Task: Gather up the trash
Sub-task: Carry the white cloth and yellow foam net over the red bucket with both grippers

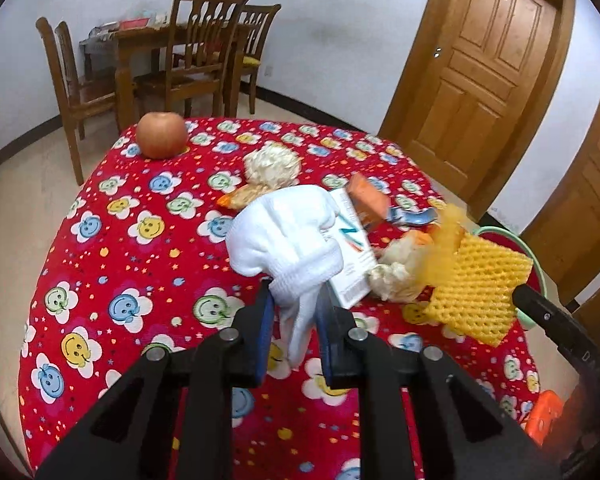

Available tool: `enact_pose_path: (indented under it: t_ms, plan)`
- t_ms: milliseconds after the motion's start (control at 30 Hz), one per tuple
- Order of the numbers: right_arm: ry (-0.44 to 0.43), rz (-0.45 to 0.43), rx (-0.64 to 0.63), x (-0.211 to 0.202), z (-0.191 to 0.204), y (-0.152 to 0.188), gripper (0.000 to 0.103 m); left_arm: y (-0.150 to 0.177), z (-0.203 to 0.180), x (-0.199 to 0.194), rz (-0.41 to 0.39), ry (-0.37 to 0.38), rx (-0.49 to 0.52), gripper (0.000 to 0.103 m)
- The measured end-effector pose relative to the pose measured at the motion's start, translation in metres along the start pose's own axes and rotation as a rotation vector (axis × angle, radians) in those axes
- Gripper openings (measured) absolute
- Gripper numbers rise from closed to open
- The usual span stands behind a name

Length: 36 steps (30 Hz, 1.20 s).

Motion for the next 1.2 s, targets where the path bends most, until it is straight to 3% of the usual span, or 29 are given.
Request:
enact_pose_path:
  t_ms: [500, 1200]
  plan:
    - [0.049, -0.112, 0.036, -0.039, -0.029, -0.016, 0.007, -0.013, -0.060, -0.020, -0.047, 0.061, 0.107, 0.019]
    - [0.203, -0.166, 0.165, -0.047, -0.116, -0.032, 0.007, -0.031, -0.146, 0.023, -0.010, 0.122, 0.230, 0.019]
Point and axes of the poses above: each gripper's, at about its wrist camera, not at the fingertips, and x roughly the way its jaws point, z to its left, y to its underside, the point moved 4 cm from there along x, roughly the way its jaws point, and after that the axes turned 3 degrees about x, right-handed, at the moved point
